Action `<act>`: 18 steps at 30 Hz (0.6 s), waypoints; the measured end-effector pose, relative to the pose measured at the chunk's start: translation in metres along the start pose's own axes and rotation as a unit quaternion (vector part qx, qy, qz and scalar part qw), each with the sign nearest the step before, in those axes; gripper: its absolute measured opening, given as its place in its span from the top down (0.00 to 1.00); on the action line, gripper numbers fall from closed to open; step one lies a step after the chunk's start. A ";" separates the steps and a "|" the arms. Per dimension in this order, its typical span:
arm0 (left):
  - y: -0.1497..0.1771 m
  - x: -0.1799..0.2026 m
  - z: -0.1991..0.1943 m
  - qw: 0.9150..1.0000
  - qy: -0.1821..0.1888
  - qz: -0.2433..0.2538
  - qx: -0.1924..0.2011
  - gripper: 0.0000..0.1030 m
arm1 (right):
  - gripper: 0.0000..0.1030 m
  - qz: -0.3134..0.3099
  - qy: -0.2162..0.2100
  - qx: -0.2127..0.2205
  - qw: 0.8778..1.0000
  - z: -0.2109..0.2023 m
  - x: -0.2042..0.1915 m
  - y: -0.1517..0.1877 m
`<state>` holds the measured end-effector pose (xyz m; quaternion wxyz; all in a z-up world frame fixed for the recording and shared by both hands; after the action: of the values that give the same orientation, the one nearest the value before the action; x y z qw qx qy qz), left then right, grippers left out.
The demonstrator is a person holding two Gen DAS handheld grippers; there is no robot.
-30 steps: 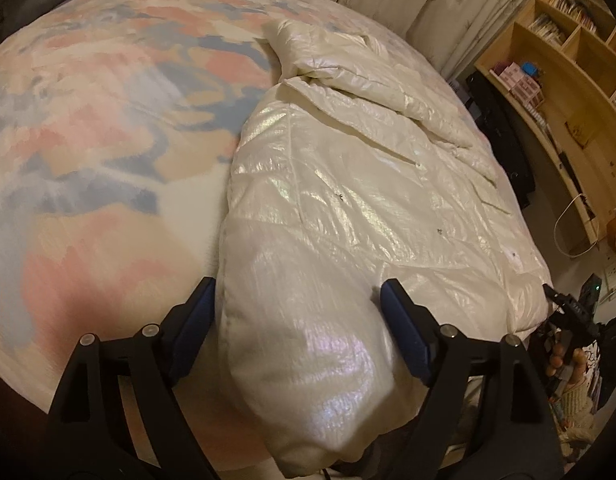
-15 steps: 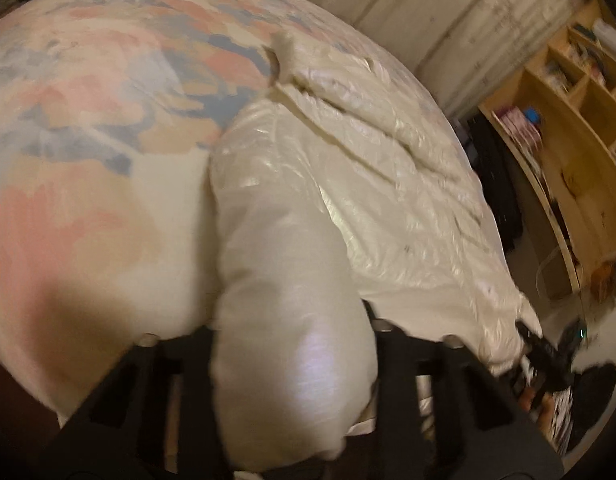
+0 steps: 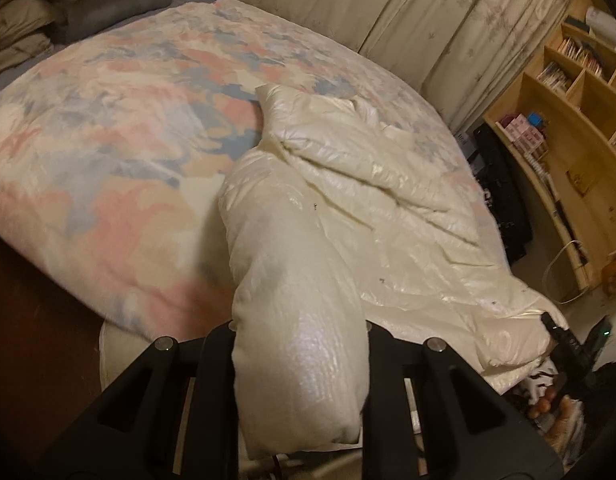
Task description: Fold large clothes
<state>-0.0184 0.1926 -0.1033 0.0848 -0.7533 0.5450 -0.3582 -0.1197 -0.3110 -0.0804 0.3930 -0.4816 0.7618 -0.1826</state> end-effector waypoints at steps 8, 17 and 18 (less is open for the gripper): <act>-0.018 0.005 -0.014 1.000 0.014 -0.018 -0.010 0.85 | 0.80 0.008 -0.012 0.009 1.000 0.005 -0.011 -0.032; -0.116 0.022 0.042 0.997 0.042 -0.062 -0.018 0.85 | 0.79 0.054 -0.029 0.009 0.998 0.081 -0.022 -0.122; -0.128 0.023 0.053 0.997 0.040 -0.066 -0.022 0.85 | 0.79 0.063 -0.031 0.005 0.998 0.096 -0.022 -0.135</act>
<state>0.1158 0.2085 -0.0651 0.0229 -0.7740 0.5051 -0.3813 0.0397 -0.3451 -0.0425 0.4292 -0.4363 0.7772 -0.1463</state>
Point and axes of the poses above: each gripper's, at about its wrist camera, not at the fingertips, and z roughly the way its jaws point, x to its right, y to its underside, the point moved 8 cm from there along z, roughly the way its jaws point, and after that the axes turned 1 degree about -x, right-handed, at the moved point
